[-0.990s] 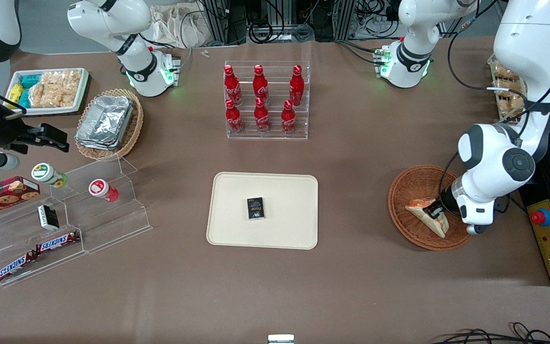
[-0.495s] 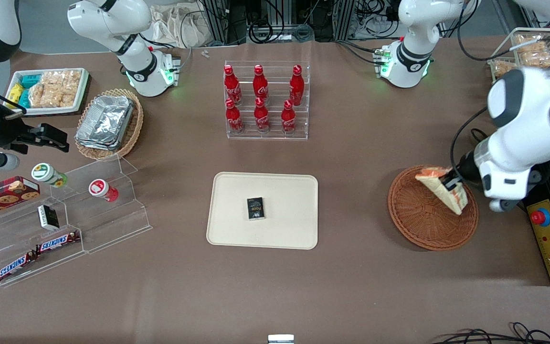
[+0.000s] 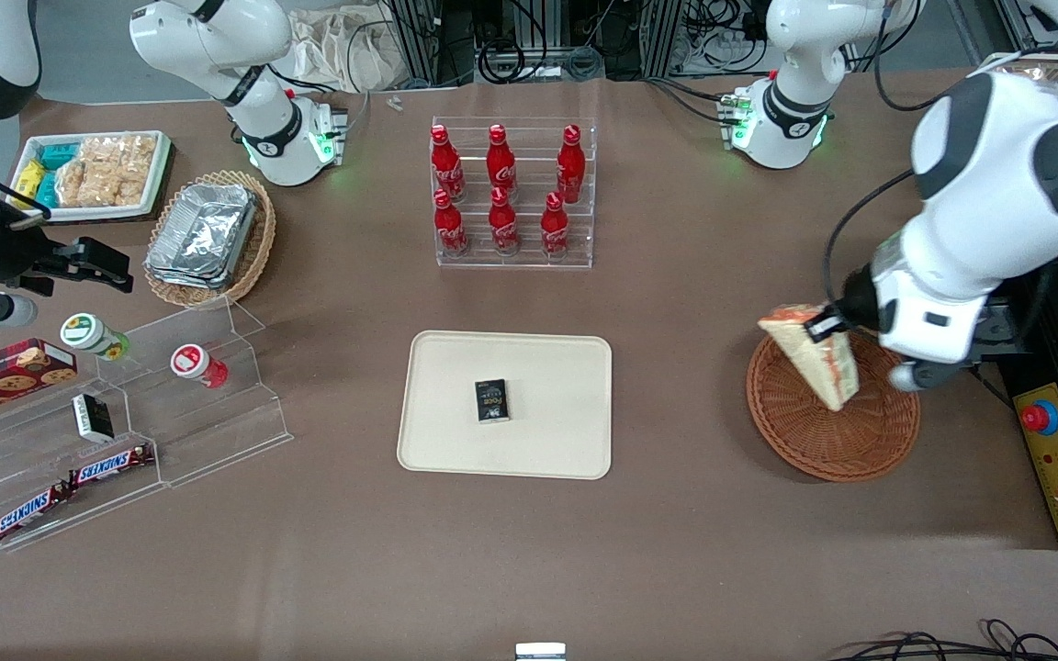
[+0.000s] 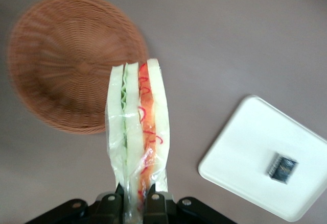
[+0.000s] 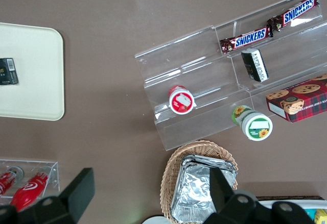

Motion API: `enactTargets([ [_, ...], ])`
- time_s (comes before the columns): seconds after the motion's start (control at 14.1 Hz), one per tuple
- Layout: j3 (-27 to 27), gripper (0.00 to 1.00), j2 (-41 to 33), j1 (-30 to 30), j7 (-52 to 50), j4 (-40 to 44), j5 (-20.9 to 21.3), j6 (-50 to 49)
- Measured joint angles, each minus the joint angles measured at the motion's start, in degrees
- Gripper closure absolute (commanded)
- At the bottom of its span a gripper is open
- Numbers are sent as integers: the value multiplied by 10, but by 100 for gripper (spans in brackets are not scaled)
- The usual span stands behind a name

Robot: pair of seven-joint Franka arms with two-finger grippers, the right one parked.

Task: Place sandwich from basket to tray
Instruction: 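Carry the sandwich over to the cream tray and lower it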

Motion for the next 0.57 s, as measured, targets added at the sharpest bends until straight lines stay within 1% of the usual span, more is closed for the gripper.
enactTargets([
  [0.14, -38, 99, 29, -15, 14, 8, 5, 28],
  [0.21, -46, 99, 42, -35, 19, 9, 14, 40],
  [0.42, -51, 99, 91, -118, 20, 9, 72, 83],
  [0.57, -51, 99, 134, -157, 19, 9, 104, 115],
])
